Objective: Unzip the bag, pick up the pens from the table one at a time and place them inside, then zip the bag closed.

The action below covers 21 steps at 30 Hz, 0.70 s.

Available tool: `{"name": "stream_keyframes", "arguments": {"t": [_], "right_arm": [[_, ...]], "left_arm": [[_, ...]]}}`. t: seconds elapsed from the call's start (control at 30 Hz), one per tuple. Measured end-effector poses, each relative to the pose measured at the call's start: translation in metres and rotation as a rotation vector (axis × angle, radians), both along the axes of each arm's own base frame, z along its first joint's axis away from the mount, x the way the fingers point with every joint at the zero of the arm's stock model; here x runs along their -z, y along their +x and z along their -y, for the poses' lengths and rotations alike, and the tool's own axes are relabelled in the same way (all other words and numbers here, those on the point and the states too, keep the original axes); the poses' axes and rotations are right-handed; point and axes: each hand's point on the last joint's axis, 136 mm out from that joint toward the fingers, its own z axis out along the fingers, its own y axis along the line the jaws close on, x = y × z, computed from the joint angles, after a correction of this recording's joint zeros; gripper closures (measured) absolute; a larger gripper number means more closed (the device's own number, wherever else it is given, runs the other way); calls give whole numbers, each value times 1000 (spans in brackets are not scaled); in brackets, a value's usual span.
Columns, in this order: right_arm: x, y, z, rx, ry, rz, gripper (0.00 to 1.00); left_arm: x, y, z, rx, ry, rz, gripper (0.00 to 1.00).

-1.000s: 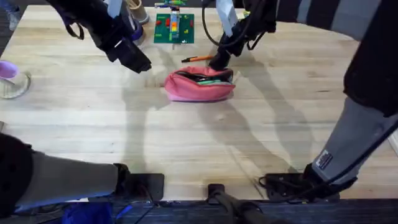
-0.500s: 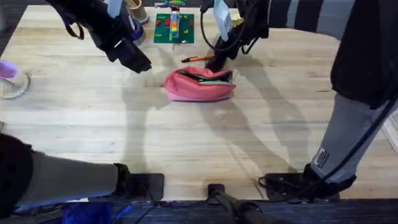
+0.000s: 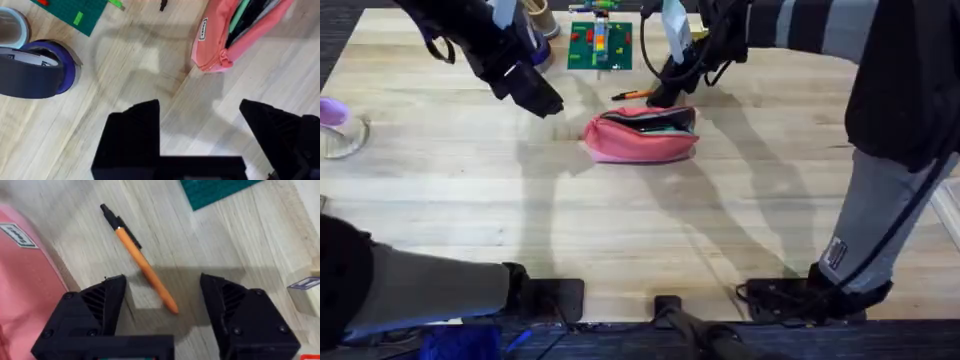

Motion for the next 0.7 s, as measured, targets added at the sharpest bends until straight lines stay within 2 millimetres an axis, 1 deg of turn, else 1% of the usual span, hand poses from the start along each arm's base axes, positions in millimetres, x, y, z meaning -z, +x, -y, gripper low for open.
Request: {"name": "stream_keyframes", "arguments": {"t": [0.07,0.1,0.17,0.3,0.4,0.43,0.53,0.6,0.63,0.67,0.7], "right_arm": [[1,1,0,0,-1,-3,111],[1,1,0,-1,-2,-6,129],[2,1,0,1,-9,-13,177],[3,1,3,9,-33,-20,315],[3,-1,2,9,-47,-24,347],[3,-1,2,8,-49,-26,390],[3,-2,0,5,-54,-23,572],[3,-2,-1,5,-55,-23,734],[3,-2,-1,3,-57,-20,836],[2,-1,-2,3,-59,-17,909],[2,-1,-2,4,-61,-12,949]], "left_arm": [[0,0,0,0,0,0,7],[0,0,0,0,0,0,9],[0,0,0,0,0,0,8],[0,0,0,0,0,0,8],[0,0,0,0,0,0,7],[0,0,0,0,0,0,7],[0,0,0,0,0,0,8],[0,0,0,0,0,0,7],[0,0,0,0,0,0,8],[0,0,0,0,0,0,8],[0,0,0,0,0,0,8]]}}
